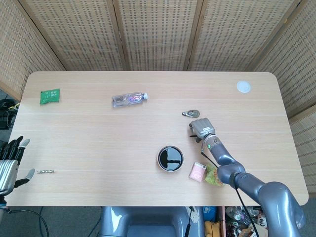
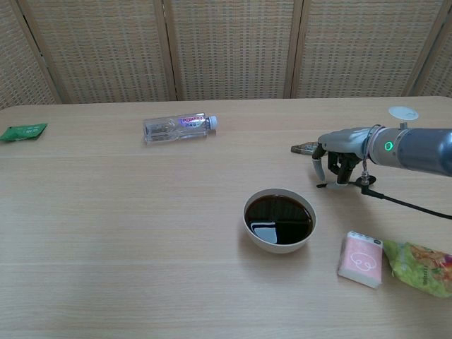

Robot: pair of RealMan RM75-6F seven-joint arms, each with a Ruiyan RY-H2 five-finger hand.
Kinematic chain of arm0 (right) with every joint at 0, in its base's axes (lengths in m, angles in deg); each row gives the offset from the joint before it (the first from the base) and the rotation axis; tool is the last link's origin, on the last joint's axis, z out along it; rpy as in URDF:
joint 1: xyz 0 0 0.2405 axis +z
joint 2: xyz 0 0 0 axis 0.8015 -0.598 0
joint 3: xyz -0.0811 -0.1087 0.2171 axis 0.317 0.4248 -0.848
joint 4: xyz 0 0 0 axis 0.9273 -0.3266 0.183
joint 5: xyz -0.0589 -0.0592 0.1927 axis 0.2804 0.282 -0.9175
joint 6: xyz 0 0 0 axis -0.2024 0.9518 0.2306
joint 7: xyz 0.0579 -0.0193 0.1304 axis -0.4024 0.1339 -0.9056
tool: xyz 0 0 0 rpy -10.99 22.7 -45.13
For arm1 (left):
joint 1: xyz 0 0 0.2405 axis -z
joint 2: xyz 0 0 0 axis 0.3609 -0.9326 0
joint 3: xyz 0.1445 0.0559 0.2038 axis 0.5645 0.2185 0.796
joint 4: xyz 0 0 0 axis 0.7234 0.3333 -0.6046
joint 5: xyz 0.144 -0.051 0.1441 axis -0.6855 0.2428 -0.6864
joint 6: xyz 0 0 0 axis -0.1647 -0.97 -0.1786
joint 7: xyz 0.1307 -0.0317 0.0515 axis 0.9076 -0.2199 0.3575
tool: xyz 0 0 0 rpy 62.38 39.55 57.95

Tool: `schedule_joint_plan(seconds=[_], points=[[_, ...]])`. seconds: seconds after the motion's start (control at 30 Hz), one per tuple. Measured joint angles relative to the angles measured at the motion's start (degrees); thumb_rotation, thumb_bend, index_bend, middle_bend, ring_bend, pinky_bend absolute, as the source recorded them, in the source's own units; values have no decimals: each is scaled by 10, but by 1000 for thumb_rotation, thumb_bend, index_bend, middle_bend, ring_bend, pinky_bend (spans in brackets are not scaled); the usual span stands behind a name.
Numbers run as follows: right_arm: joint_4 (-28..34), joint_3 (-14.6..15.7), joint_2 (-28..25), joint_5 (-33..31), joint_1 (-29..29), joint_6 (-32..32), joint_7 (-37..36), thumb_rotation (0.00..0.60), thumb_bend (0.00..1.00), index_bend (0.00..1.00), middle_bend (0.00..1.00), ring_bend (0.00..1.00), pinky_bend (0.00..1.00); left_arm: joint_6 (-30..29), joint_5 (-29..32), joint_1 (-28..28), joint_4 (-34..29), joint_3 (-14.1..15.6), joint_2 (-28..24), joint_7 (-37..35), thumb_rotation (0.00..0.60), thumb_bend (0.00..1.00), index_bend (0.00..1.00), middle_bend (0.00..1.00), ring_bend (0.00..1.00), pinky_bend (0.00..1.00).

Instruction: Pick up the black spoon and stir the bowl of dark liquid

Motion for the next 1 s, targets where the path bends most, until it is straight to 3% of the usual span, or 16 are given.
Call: schedule_joint_plan(seconds=[1.0], points=[[-21,-10,30,0,-3,11,16,600,512,549,911,930,1000,0,3,-5,14,2,4,-14,600,321,0,0,0,0]])
